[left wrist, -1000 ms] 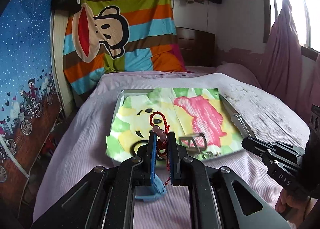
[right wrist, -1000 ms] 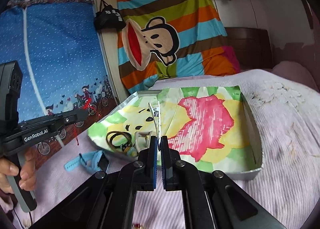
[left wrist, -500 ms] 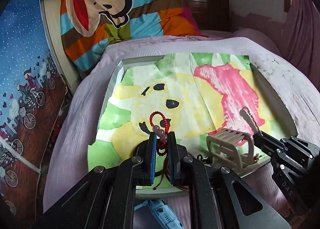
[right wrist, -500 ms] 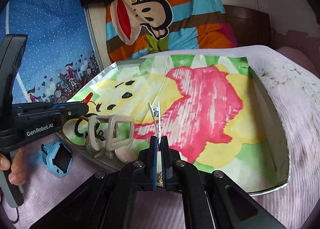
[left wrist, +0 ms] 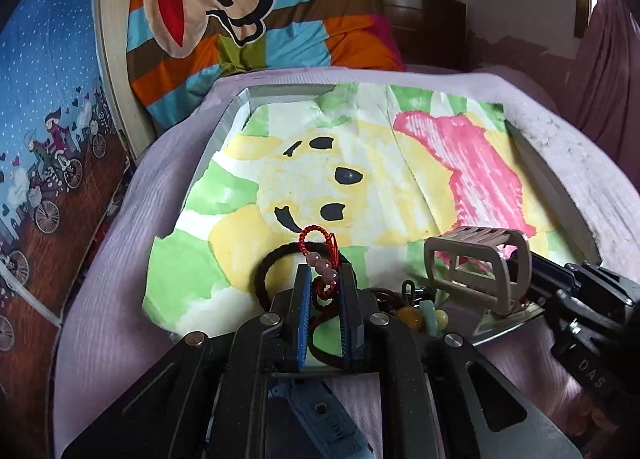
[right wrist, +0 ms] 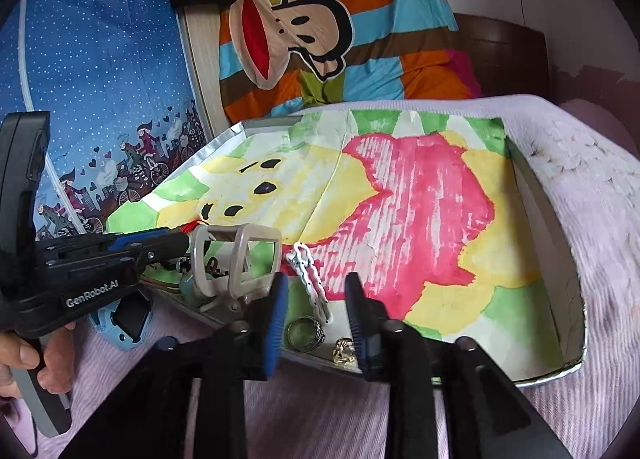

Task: Organize jewelry
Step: 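Carry both items over the tray and open both tools to drop them, then move the left tool toward the blue watch while the right approaches the red-stone earring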

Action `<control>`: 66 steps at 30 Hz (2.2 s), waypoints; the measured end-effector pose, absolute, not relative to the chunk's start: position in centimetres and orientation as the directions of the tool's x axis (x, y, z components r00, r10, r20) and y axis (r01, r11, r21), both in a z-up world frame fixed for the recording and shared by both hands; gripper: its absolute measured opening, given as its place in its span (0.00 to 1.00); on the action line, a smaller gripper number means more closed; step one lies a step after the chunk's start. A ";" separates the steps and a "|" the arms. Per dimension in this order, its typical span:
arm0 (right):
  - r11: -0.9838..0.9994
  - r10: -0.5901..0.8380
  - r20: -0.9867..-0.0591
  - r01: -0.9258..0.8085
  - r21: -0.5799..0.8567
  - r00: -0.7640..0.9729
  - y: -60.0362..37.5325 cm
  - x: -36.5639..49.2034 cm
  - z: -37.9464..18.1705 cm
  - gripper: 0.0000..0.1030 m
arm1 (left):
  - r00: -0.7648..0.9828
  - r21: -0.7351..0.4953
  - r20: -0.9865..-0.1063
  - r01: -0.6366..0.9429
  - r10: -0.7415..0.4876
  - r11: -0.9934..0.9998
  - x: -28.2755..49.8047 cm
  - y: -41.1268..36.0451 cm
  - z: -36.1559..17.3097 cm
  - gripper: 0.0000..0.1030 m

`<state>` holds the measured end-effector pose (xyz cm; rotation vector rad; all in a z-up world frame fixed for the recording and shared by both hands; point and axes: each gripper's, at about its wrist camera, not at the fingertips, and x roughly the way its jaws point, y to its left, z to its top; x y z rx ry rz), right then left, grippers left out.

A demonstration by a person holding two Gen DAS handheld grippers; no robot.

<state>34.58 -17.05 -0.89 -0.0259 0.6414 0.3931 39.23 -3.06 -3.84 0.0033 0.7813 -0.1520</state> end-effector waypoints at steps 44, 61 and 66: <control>0.962 0.270 -0.149 -0.272 0.010 0.951 -18.8 14.2 5.9 1.00 | 0.946 -0.081 -0.317 0.043 -0.066 0.996 16.3 2.3 5.7 0.97; 0.952 0.301 -0.454 -0.290 0.095 0.839 -19.0 17.5 0.7 1.00 | 0.806 -0.103 -0.554 0.178 -0.205 0.979 19.9 2.8 1.1 0.97; 0.959 0.265 -0.574 -0.277 0.069 0.775 -17.9 19.1 -1.2 1.00 | 0.779 -0.116 -0.589 0.182 -0.215 0.976 21.6 2.7 0.4 0.97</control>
